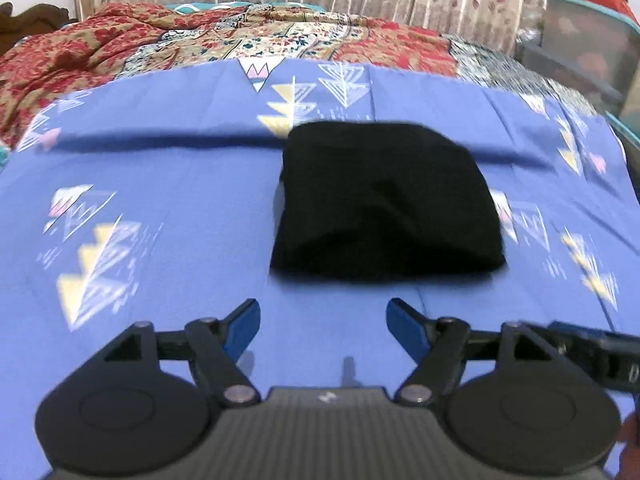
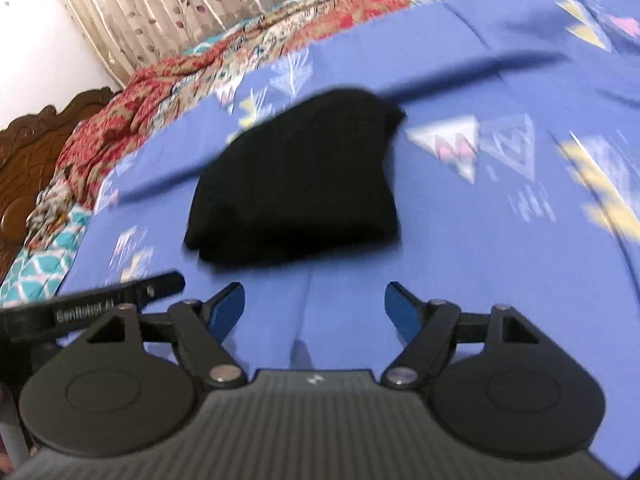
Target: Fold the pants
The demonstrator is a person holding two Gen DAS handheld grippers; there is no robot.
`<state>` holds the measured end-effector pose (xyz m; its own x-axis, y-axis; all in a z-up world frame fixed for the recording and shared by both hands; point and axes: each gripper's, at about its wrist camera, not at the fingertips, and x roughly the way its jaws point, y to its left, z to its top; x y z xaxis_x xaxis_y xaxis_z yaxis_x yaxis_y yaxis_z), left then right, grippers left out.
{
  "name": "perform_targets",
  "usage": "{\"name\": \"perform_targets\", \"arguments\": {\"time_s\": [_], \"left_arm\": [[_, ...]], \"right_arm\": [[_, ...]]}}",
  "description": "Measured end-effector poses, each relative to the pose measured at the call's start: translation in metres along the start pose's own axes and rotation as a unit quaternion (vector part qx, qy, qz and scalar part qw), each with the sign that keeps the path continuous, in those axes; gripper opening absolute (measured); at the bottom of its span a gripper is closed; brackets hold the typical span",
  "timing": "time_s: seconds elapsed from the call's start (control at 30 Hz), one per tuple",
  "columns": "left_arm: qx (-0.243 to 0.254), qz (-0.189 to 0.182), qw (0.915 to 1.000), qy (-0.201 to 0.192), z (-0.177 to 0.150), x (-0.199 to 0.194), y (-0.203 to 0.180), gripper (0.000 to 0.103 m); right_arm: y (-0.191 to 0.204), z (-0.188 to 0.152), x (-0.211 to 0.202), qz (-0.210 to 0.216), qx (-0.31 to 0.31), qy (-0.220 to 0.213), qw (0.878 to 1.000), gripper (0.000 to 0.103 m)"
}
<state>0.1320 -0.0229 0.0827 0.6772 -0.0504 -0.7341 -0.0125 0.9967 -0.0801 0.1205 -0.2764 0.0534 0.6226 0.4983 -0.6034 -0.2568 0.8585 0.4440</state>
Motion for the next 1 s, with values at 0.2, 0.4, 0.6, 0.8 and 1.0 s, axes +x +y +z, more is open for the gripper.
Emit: {"name": "perform_targets", "arguments": {"time_s": [0.2,0.4,0.6,0.8,1.0], "left_arm": [[0.013,0.019,0.9997,-0.001,-0.056,-0.066,-0.014,0.103],[0.025,0.022,0.9995,0.0,-0.098,-0.112,-0.025,0.103],[0.014,0.039,0.9991,-0.007,-0.12,-0.138,-0.019,0.103],[0.016,0.064,0.9974,-0.029,-0.131,-0.158,-0.012,0.103],[0.024,0.076,0.9962,-0.036,-0.129,-0.162,-0.014,0.103]], "right_arm": [[0.014,-0.068,-0.06,-0.021,0.027,-0.004,0.999,0.082],[0.038,-0.104,-0.08,-0.025,0.043,0.01,0.999,0.083],[0.055,-0.113,-0.095,-0.02,0.035,-0.004,0.999,0.088],[0.068,-0.128,-0.097,-0.009,0.027,0.007,1.0,0.089],[0.073,-0.132,-0.097,-0.013,0.027,0.006,1.0,0.089]]}}
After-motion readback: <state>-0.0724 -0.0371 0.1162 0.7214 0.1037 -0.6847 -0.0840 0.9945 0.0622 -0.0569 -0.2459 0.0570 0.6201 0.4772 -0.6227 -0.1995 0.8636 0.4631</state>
